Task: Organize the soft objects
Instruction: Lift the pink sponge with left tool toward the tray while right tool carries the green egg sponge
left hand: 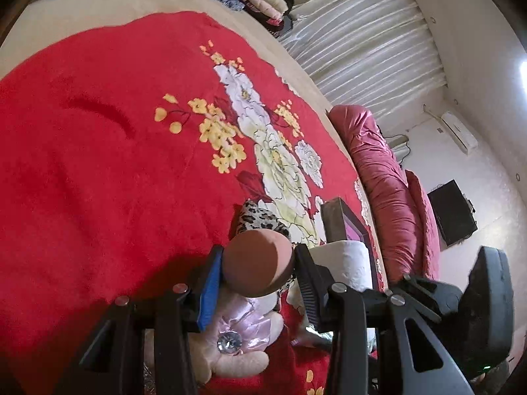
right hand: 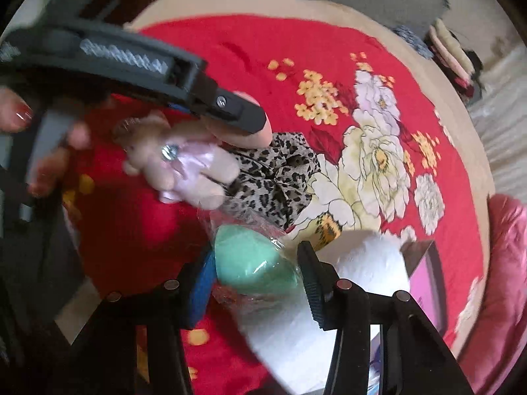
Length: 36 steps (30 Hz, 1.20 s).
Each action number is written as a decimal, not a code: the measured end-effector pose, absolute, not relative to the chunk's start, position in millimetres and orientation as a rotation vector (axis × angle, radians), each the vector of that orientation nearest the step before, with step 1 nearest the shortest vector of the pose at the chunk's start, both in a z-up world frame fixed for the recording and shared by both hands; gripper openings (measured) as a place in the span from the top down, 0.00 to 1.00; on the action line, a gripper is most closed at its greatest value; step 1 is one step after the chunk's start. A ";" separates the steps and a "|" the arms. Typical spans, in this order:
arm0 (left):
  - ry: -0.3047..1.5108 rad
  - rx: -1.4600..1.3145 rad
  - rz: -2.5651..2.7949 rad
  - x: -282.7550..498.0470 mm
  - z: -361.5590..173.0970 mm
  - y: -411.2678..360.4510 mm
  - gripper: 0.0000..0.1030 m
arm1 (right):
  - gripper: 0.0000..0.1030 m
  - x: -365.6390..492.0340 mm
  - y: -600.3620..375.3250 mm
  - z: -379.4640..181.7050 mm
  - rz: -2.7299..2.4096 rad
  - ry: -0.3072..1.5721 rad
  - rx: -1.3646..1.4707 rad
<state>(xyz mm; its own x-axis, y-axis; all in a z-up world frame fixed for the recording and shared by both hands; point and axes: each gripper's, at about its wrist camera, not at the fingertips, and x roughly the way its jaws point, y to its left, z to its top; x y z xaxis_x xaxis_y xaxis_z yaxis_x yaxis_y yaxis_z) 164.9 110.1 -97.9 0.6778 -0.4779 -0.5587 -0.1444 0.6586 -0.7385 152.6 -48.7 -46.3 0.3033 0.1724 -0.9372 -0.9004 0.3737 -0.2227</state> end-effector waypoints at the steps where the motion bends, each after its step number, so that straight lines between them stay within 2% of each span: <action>1: 0.821 -0.850 -0.220 164.7 -97.0 109.7 0.59 | 0.50 150.1 -52.9 -42.7 0.860 1.012 -0.854; 10: 0.792 -0.745 -0.239 163.1 -87.6 93.5 0.58 | 0.50 122.1 -84.3 -24.8 0.797 0.979 -0.563; 23: 0.624 -0.560 -0.186 128.2 -29.8 78.3 0.58 | 0.51 103.6 -152.9 23.0 0.643 0.814 -0.276; 36: 0.668 -0.427 -0.283 109.7 5.9 2.1 0.58 | 0.51 103.7 -251.0 52.5 0.405 0.735 -0.071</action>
